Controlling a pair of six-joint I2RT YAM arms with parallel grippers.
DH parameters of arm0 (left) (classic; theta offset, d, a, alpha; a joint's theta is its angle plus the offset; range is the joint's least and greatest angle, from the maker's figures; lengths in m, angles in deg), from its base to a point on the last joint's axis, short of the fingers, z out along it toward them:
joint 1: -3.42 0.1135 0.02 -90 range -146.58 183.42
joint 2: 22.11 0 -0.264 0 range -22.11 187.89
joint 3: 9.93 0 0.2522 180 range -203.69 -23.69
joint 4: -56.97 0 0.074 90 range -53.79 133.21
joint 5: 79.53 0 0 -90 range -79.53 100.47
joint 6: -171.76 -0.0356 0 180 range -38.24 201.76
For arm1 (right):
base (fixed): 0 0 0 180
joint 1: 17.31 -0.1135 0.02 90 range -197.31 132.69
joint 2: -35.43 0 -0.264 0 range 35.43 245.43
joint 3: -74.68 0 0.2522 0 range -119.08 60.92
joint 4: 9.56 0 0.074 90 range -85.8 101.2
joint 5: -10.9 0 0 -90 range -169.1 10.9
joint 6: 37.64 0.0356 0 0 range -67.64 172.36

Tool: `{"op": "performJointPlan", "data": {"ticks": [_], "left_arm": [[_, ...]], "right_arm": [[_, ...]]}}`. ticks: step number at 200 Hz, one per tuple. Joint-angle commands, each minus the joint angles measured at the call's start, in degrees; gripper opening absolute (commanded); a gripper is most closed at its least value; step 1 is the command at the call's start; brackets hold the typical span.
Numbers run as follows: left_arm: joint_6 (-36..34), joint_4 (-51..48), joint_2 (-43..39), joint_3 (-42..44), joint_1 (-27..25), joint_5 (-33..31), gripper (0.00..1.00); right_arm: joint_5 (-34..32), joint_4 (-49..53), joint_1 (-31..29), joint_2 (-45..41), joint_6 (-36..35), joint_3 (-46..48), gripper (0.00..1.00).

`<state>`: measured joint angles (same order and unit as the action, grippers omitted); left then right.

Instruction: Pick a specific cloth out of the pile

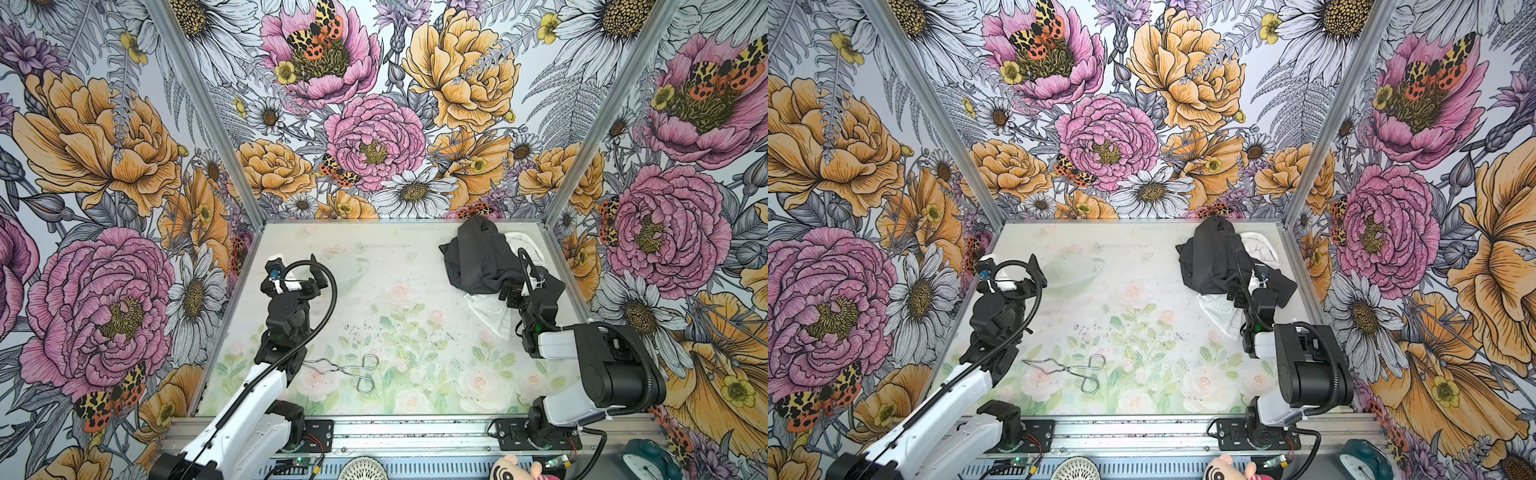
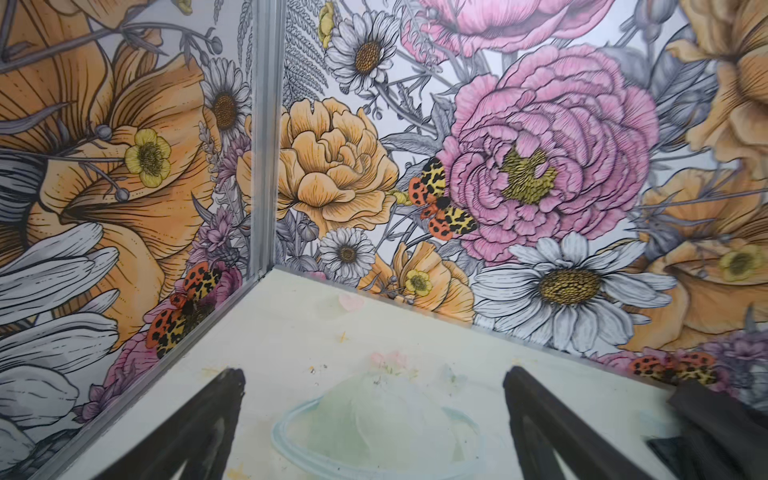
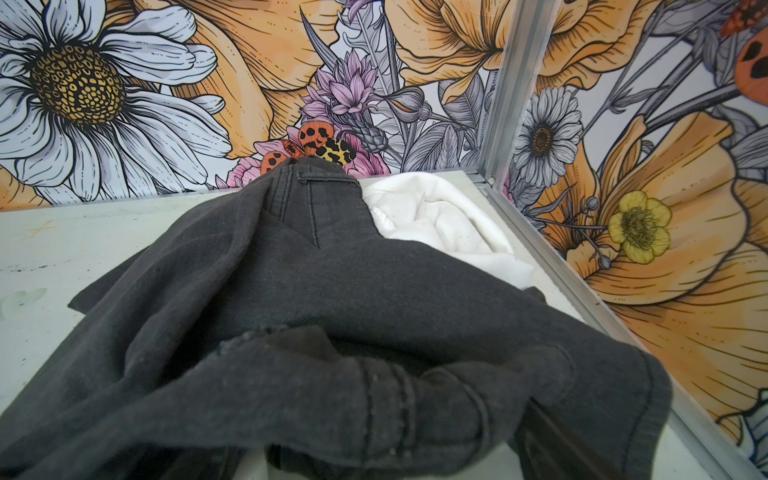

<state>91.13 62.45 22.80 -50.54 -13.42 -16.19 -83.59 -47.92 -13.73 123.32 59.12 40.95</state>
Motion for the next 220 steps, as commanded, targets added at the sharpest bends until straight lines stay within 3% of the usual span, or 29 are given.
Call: {"op": "performJointPlan", "data": {"ticks": [1, 42, 61, 95, 120, 143, 171, 220], "left_arm": [[8.3, -18.3, -4.3, -3.2, -3.5, 4.7, 0.99], [4.7, -32.4, -5.9, -11.9, -7.8, 17.5, 0.99], [2.1, -37.2, -6.9, -13.4, -8.6, 22.6, 0.99], [-3.2, -42.5, -10.5, -14.2, -9.2, 27.1, 0.99], [-4.1, -42.6, -13.9, -12.8, -9.1, 28.1, 0.99], [-4.4, -42.8, -16.1, -11.4, -9.2, 27.6, 0.99], [-4.4, -43.0, -17.9, -10.4, -9.3, 26.9, 0.99], [-4.4, -43.3, -17.5, -10.1, -8.7, 26.7, 0.98]], "right_arm": [[-0.3, -0.9, -0.4, 0.1, 0.5, -0.9, 0.99], [-0.3, -0.6, -0.8, -0.2, 0.2, -1.0, 1.00], [-2.5, 2.8, -1.2, -6.0, 0.1, 0.1, 0.98], [-1.5, 34.8, -1.5, -30.1, 4.8, -3.7, 0.98], [1.5, 47.5, -1.6, -44.5, 13.2, -3.5, 0.98], [5.1, 57.9, -1.5, -50.7, 20.6, -5.3, 0.96], [8.9, 64.6, -0.9, -49.6, 26.3, -8.1, 0.94], [8.5, 67.2, 0.1, -32.3, 21.8, -20.8, 0.90]]}}
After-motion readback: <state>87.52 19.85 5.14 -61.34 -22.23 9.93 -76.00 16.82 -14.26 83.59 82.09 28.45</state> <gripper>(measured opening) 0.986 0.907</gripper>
